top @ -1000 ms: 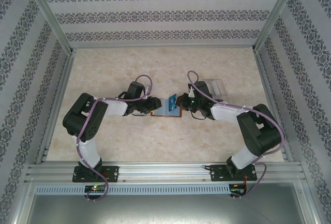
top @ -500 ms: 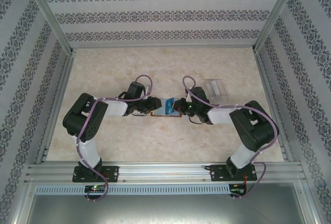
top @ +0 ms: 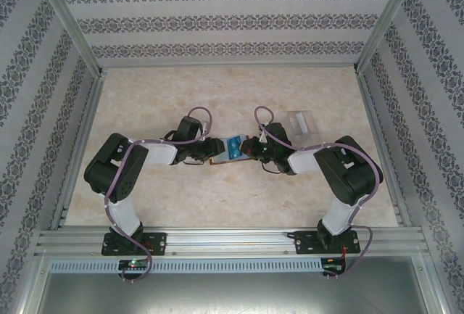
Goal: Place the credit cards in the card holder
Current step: Insert the credit card into the card slot.
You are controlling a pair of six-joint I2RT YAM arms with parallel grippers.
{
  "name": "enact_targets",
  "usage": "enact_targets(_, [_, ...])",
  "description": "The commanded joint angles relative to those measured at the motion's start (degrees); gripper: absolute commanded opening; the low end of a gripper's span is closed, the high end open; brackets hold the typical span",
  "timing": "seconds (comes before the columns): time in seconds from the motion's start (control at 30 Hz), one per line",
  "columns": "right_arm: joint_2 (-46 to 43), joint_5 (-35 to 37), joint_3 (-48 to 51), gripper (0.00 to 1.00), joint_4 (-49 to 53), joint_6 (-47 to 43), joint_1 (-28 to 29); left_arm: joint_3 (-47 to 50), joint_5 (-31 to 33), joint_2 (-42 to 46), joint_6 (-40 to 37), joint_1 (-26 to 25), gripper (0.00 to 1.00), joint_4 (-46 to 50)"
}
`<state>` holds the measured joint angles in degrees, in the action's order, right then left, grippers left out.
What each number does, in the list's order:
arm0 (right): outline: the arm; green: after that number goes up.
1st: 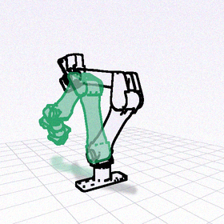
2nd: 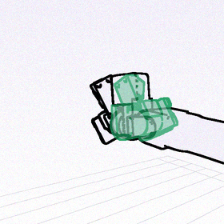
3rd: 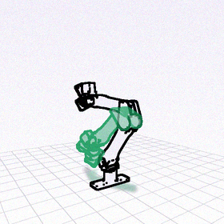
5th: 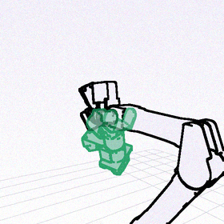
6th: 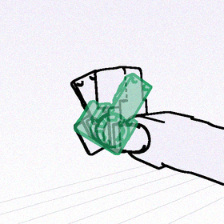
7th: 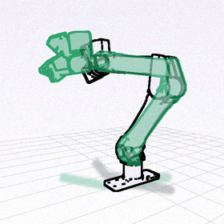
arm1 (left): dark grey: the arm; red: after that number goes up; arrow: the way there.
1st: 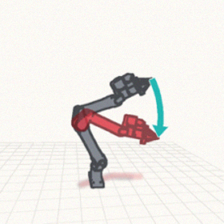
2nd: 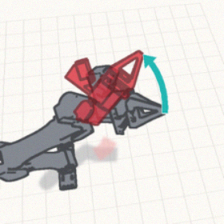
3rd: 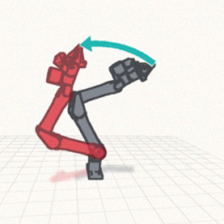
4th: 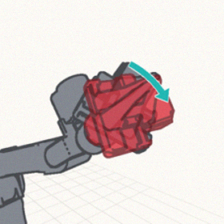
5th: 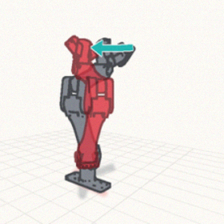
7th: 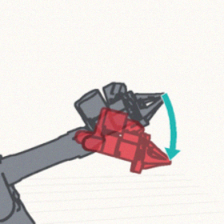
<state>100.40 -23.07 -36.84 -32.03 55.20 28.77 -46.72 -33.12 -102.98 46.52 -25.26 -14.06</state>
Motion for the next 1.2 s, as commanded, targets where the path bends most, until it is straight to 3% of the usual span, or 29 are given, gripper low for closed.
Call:
enact_targets(0.0, [1.45, -2.15, 0.28, 0.0, -2.16, 0.54, 0.8, 1.19, 1.23, 0.94, -0.03, -1.33, 0.4, 4.7])
enact_targets(0.4, [3.2, -4.74, -0.63, 0.0, -2.11, -0.48, 0.76, 0.59, 8.1, 8.2, -5.37, -1.29, 0.42, 15.68])
enact_targets(0.63, [4.18, -6.9, -2.7, 0.0, -2.47, 0.48, 0.87, 1.01, 9.62, 5.55, -6.97, -1.33, 0.41, 16.79])
enact_targets(0.73, [4.28, -7.24, -3.14, 0.0, -2.77, 0.78, 1.02, 1.52, 10.25, 4.85, -6.96, -1.29, 0.35, 15.65])
enact_targets(0.87, [4.84, -8.29, -3.24, 0.0, -4.88, 1.55, 1.29, 1.65, 12.26, 5.24, -8.0, -1.3, 0.19, 16.49])
enact_targets(1.17, [6.54, -8.35, -3.15, 0.0, -8.83, 3.72, 1.99, 2.01, 13.06, 4.01, -8.17, -1.31, 0.17, 16.88])
